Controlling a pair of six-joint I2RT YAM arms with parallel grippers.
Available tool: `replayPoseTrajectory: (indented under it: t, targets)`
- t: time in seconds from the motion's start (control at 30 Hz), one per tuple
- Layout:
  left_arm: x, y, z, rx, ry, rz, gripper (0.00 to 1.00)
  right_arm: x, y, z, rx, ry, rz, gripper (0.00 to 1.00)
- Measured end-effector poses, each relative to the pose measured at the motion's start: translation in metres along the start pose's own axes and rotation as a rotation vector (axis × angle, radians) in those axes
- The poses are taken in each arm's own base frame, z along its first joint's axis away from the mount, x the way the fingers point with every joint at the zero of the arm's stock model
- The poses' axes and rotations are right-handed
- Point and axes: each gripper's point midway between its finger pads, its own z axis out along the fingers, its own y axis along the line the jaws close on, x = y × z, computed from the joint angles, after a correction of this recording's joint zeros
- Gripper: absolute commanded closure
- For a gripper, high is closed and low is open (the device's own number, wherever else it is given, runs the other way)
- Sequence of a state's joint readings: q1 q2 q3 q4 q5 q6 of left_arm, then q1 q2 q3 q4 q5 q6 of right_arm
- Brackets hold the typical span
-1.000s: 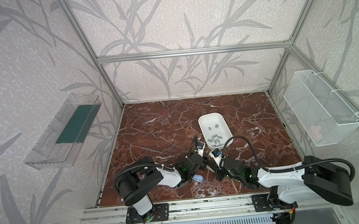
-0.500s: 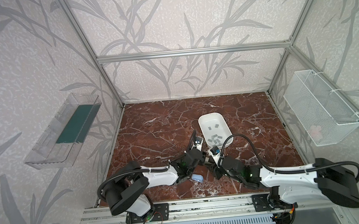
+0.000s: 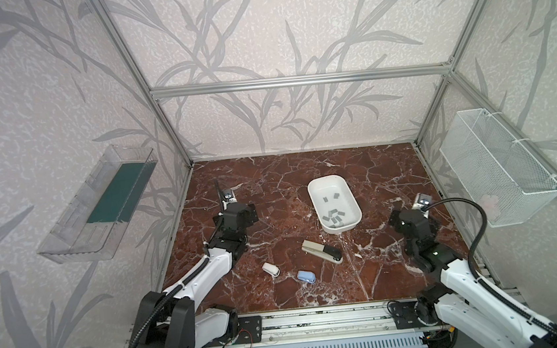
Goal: Load the staples into the stapler
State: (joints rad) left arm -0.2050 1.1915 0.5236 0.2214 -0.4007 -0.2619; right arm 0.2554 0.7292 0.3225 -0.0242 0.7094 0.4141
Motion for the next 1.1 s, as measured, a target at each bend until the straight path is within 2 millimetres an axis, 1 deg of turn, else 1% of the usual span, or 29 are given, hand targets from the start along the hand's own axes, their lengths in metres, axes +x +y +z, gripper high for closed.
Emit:
replayPoseTrajectory:
  t: [0.03,0.07,0.13,0.2,0.23,0.3,0.33,0.4,0.43,0.47,0.5,0.53,0.57,0.6,0.67,0.73,0.8,0.87,0.9,1.0,1.1]
  targets:
    - [0.001,0.011,0.001,-0.032,-0.009,-0.005,0.04,0.003,-0.013,0.005,0.028,-0.028,0.013,0.01]
    - [0.001,0.018,0.000,-0.051,-0.026,0.004,0.04,0.009,-0.019,0.012,0.037,-0.040,0.005,0.01]
    - [0.001,0.026,0.000,-0.078,-0.067,0.028,0.03,0.033,-0.025,0.027,0.055,0.018,-0.047,0.01]
    - [0.011,0.035,0.005,-0.107,-0.092,0.042,0.03,0.052,-0.020,0.041,0.054,0.107,-0.112,0.01]
    - [0.020,0.039,0.009,-0.125,-0.086,0.066,0.05,0.057,-0.013,0.048,0.039,0.137,-0.139,0.01]
    - [0.038,0.047,0.015,-0.145,-0.062,0.108,0.03,0.053,0.003,0.063,0.009,0.139,-0.160,0.01]
    - [0.043,0.053,0.016,-0.153,-0.064,0.106,0.03,0.048,0.013,0.072,-0.015,0.129,-0.165,0.01]
    - [0.043,0.059,0.019,-0.146,-0.087,0.072,0.03,0.040,0.029,0.087,-0.058,0.103,-0.162,0.01]
    - [0.041,0.065,0.025,-0.146,-0.102,0.038,0.02,0.037,0.036,0.095,-0.076,0.095,-0.167,0.01]
    - [0.038,0.071,0.033,-0.143,-0.125,0.007,0.04,0.038,0.043,0.101,-0.092,0.111,-0.184,0.01]
    - [0.039,0.073,0.041,-0.127,-0.134,-0.008,0.03,0.036,0.047,0.104,-0.105,0.113,-0.194,0.01]
    - [0.044,0.075,0.049,-0.118,-0.116,-0.012,0.01,0.031,0.054,0.106,-0.126,0.099,-0.201,0.01]
    - [0.055,0.073,0.056,-0.093,-0.067,-0.004,0.01,0.026,0.063,0.106,-0.158,0.074,-0.210,0.01]
    - [0.058,0.070,0.058,-0.071,-0.041,0.003,0.01,0.024,0.071,0.105,-0.191,0.061,-0.224,0.01]
    - [0.042,0.056,0.061,0.001,-0.087,-0.002,0.01,0.026,0.086,0.102,-0.258,0.051,-0.260,0.01]
    - [0.033,0.051,0.059,0.029,-0.126,-0.011,0.01,0.029,0.095,0.099,-0.307,0.026,-0.274,0.01]
    - [0.031,0.052,0.056,0.032,-0.146,-0.021,0.01,0.038,0.096,0.098,-0.333,0.002,-0.281,0.01]
    - [0.030,0.052,0.054,0.035,-0.165,-0.025,0.01,0.055,0.092,0.097,-0.338,0.048,-0.312,0.01]
    - [0.030,0.052,0.053,0.037,-0.173,-0.027,0.01,0.055,0.093,0.096,-0.342,0.049,-0.317,0.01]
    - [0.029,0.051,0.052,0.043,-0.182,-0.029,0.01,0.043,0.100,0.096,-0.364,-0.006,-0.311,0.01]
    - [0.028,0.047,0.053,0.069,-0.175,-0.024,0.01,0.042,0.103,0.094,-0.376,-0.009,-0.321,0.01]
